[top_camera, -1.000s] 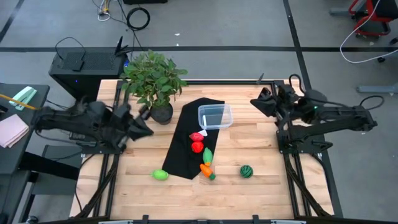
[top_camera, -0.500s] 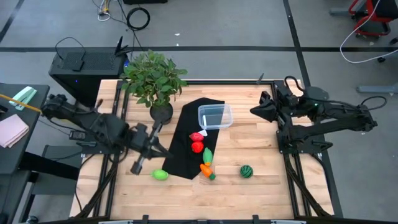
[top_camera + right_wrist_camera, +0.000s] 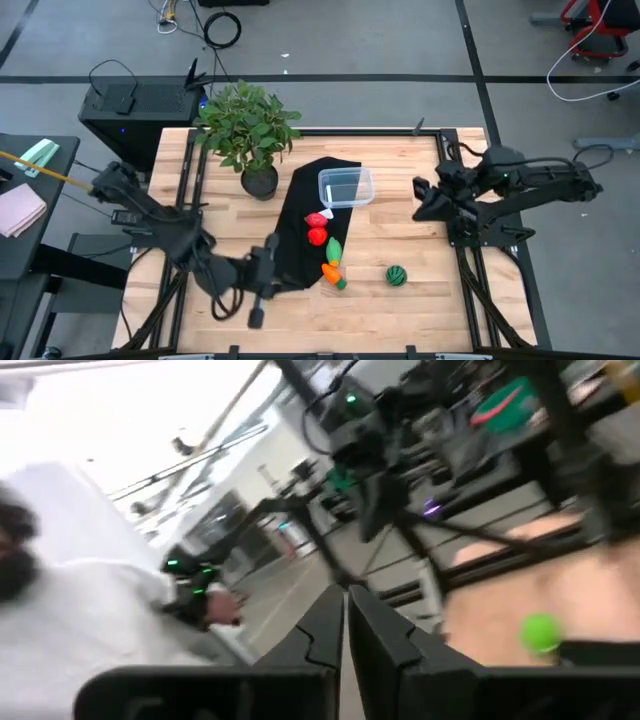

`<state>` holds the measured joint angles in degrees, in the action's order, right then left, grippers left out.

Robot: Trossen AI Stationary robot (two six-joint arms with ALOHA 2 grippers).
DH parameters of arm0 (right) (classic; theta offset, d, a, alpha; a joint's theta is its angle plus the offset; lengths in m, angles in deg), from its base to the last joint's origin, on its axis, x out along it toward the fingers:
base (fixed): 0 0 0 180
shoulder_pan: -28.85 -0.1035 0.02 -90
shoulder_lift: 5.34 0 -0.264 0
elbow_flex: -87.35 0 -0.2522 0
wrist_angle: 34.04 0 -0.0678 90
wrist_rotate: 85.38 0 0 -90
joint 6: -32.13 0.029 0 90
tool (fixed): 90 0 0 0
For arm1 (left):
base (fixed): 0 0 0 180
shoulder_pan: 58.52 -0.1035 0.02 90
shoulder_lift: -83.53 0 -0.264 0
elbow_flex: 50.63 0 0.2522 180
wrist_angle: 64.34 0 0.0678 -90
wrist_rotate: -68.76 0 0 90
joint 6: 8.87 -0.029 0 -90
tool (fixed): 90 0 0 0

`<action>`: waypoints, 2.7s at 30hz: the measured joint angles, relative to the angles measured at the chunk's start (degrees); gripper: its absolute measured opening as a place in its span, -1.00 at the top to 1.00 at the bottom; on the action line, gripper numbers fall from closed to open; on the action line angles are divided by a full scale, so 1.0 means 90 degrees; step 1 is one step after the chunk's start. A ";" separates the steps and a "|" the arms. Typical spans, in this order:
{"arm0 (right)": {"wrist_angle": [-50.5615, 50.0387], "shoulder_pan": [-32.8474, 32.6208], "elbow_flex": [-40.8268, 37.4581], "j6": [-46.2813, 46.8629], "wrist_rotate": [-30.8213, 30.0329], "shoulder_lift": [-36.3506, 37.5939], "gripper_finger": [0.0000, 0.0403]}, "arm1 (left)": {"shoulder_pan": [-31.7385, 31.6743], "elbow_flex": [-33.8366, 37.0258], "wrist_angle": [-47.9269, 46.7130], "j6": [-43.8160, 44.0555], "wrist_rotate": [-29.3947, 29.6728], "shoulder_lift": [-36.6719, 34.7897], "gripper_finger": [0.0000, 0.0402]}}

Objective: Pick and placing Produce into tupperware
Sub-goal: Put the watermelon into the transparent bin

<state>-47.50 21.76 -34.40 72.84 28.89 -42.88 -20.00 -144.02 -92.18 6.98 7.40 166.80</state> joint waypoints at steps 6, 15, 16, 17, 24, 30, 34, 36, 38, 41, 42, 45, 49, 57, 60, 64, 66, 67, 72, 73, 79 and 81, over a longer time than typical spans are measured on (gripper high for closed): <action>0.0600 -0.1215 0.0294 0.0230 -0.0651 -0.0408 0.87 | 0.0191 -0.0292 0.0003 0.0032 0.0022 0.0527 0.90; -0.2870 -0.2624 0.2122 -0.0568 -0.3065 -0.1801 0.96 | 0.0309 -0.0289 -0.0487 0.0003 0.0032 0.0548 0.96; -0.3330 -0.2719 0.2277 -0.0500 -0.3332 -0.1920 0.97 | 0.0322 -0.0289 -0.0514 0.0001 0.0032 0.0543 0.97; -0.3725 -0.2794 0.2410 -0.0379 -0.3538 -0.2027 0.98 | 0.0337 -0.0289 -0.0588 0.0001 0.0032 0.0541 0.97; -0.5545 -0.3300 0.2523 0.1096 -0.4046 -0.2372 0.94 | 0.0363 -0.0292 -0.1030 0.0231 0.0029 0.0540 0.86; -0.5584 -0.4056 0.2162 0.1294 -0.4026 -0.2963 0.96 | 0.0388 -0.0289 -0.1147 0.0814 0.0027 0.0540 0.87; -0.5607 -0.4376 0.1808 0.0611 -0.3991 -0.3418 0.93 | 0.0387 -0.0289 -0.1145 0.0841 0.0027 0.0540 0.92; -0.5617 -0.4447 0.1711 0.0218 -0.3827 -0.3624 0.91 | 0.0382 -0.0289 -0.1143 0.0840 0.0027 0.0540 0.94; -0.5597 -0.4452 0.1651 -0.0129 -0.3639 -0.3795 0.91 | 0.0365 -0.0289 -0.1142 0.0840 0.0028 0.0540 0.96; -0.5605 -0.4447 0.1598 -0.0584 -0.3623 -0.3997 0.91 | 0.0326 -0.0289 -0.1142 0.0841 0.0027 0.0540 0.95; -0.5603 -0.4416 0.1593 -0.0710 -0.3626 -0.4052 0.91 | 0.0304 -0.0289 -0.1142 0.0838 0.0024 0.0540 0.94; -0.5544 -0.4298 0.1593 -0.0963 -0.3625 -0.4241 0.92 | 0.0262 -0.0289 -0.1142 0.0838 0.0029 0.0540 0.90; -0.5420 -0.4023 0.1593 -0.1253 -0.3489 -0.4510 0.85 | 0.0182 -0.0289 -0.1140 0.0934 0.0029 0.0538 0.85; -0.5327 -0.3434 0.1593 -0.1245 -0.3172 -0.4825 0.33 | 0.0086 -0.0287 -0.1308 0.1178 0.0006 0.0538 0.73; -0.5351 -0.3320 0.1593 -0.1428 -0.3145 -0.4919 0.05 | 0.0088 -0.0287 -0.1422 0.1187 0.0005 0.0535 0.68; -0.5372 -0.3257 0.1593 -0.1852 -0.2983 -0.5227 -0.28 | 0.0088 -0.0287 -0.1571 0.1350 0.0003 0.0535 0.63; -0.5395 -0.3261 0.1593 -0.2073 -0.2876 -0.5438 -0.41 | 0.0088 -0.0287 -0.1675 0.1494 0.0003 0.0535 0.60; -0.5421 -0.3262 0.1593 -0.2182 -0.2841 -0.5549 -0.46 | 0.0088 -0.0287 -0.1709 0.1540 0.0004 0.0535 0.60; -0.5729 -0.3267 0.1591 -0.2613 -0.2829 -0.6063 -0.64 | 0.0089 -0.0287 -0.1771 0.1798 0.0003 0.0535 0.55; -0.5778 -0.3267 0.1591 -0.2693 -0.2829 -0.6136 -0.67 | 0.0090 -0.0287 -0.1771 0.1810 0.0003 0.0535 0.55; -0.5763 -0.3267 0.1588 -0.2871 -0.2853 -0.6345 -0.74 | 0.0093 -0.0287 -0.1774 0.1837 0.0003 0.0535 0.56; -0.5763 -0.3269 0.1588 -0.2831 -0.2846 -0.6387 -0.74 | 0.0093 -0.0287 -0.1771 0.1834 0.0003 0.0535 0.57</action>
<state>-99.37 -7.66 -20.11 47.36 3.28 -100.36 -19.16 -146.61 -108.12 23.49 7.42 171.62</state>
